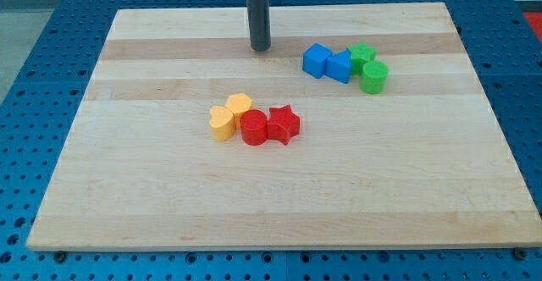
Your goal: Nudge the blue cube along with blue triangle down
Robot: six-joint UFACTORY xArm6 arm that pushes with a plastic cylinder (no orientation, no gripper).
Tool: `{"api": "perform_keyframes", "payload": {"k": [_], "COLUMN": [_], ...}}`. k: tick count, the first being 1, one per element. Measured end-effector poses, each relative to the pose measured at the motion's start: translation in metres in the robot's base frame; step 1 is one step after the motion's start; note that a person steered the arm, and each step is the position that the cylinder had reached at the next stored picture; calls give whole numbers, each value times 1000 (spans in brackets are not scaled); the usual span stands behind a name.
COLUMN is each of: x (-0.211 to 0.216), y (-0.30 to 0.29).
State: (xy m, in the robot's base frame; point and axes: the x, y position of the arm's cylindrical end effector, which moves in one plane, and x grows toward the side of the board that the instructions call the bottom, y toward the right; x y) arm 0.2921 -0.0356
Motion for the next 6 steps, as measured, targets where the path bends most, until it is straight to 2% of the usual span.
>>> {"api": "perform_keyframes", "payload": {"k": [2, 4, 6], "x": [0, 0, 11], "y": [0, 59, 69]}}
